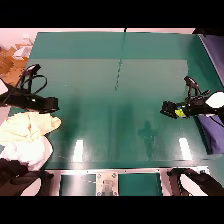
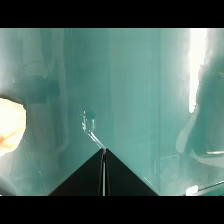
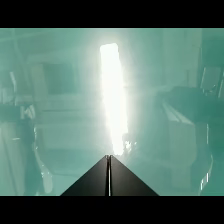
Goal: Fold the shirts.
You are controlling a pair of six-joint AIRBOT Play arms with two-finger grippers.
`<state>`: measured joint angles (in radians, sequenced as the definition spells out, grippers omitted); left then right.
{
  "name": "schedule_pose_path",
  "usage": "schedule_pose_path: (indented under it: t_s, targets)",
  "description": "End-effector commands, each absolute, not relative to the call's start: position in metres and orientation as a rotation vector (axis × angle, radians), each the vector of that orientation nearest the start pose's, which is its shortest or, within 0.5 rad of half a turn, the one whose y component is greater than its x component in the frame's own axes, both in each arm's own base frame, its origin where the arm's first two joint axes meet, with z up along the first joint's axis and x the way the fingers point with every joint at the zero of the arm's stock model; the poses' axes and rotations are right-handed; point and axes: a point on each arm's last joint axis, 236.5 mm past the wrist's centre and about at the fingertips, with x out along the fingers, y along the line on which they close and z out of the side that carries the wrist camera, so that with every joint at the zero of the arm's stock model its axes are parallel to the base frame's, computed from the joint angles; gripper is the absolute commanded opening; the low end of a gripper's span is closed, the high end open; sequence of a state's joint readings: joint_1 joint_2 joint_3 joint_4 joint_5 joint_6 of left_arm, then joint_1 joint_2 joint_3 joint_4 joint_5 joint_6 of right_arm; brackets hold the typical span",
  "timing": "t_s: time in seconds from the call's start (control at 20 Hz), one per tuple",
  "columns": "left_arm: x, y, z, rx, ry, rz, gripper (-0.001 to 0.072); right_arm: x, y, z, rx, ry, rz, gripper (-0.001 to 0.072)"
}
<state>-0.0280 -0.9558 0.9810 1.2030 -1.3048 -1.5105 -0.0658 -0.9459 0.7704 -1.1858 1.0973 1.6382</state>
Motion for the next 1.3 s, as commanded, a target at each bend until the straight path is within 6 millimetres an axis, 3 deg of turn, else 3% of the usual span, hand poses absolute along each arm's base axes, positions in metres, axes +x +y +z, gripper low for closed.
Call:
schedule_pose_path:
  t_s: [0.0, 0.15, 0.25, 0.3, 0.35, 0.4, 0.5, 0.7, 0.8, 0.9, 0.95, 1.0, 1.1, 1.15, 1.25]
  targets:
    - [0.296, -0.090, 0.060, -0.241, 1.251, -0.303, 0.0024, 0.299, 0.060, 0.001, 0.468, 1.248, 0.086, 0.0016]
    - [0.303, -0.077, 0.058, -0.156, 1.217, -0.288, 0.0023, 0.299, 0.060, 0.001, 0.468, 1.248, 0.086, 0.0016]
    - [0.313, -0.036, 0.052, -0.007, 1.194, -0.156, 0.0025, 0.299, 0.060, 0.001, 0.468, 1.248, 0.086, 0.0016]
    - [0.314, -0.011, 0.050, 0.067, 1.199, -0.070, 0.0134, 0.299, 0.060, 0.001, 0.468, 1.248, 0.086, 0.0016]
    - [0.313, 0.017, 0.048, 0.124, 1.208, 0.040, 0.0643, 0.299, 0.060, 0.001, 0.468, 1.248, 0.086, 0.0016]
    - [0.306, 0.041, 0.042, 0.177, 1.232, 0.139, 0.0720, 0.299, 0.060, 0.001, 0.468, 1.248, 0.086, 0.0016]
    - [0.286, 0.067, 0.020, 0.278, 1.308, 0.210, 0.0720, 0.299, 0.060, 0.001, 0.468, 1.248, 0.086, 0.0016]
    - [0.271, 0.068, -0.039, 0.325, 1.334, 0.183, 0.0720, 0.299, 0.060, 0.001, 0.468, 1.248, 0.086, 0.0016]
    - [0.259, 0.078, -0.059, 0.369, 1.356, 0.208, 0.0720, 0.299, 0.060, 0.001, 0.468, 1.248, 0.086, 0.0016]
    - [0.243, 0.081, -0.077, 0.395, 1.424, 0.198, 0.0549, 0.299, 0.060, 0.001, 0.468, 1.247, 0.086, 0.0016]
    - [0.241, 0.081, -0.081, 0.398, 1.442, 0.196, 0.0342, 0.299, 0.060, 0.001, 0.468, 1.248, 0.086, 0.0016]
    - [0.241, 0.082, -0.079, 0.411, 1.454, 0.189, 0.0026, 0.299, 0.060, 0.001, 0.468, 1.248, 0.086, 0.0016]
    - [0.255, 0.081, -0.060, 0.409, 1.428, 0.189, 0.0022, 0.299, 0.060, 0.001, 0.468, 1.248, 0.086, 0.0016]
    - [0.269, 0.080, -0.041, 0.394, 1.393, 0.201, 0.0022, 0.299, 0.060, 0.001, 0.468, 1.248, 0.086, 0.0016]
    - [0.306, 0.054, 0.010, 0.313, 1.286, 0.118, 0.0022, 0.299, 0.060, 0.001, 0.468, 1.248, 0.086, 0.0016]
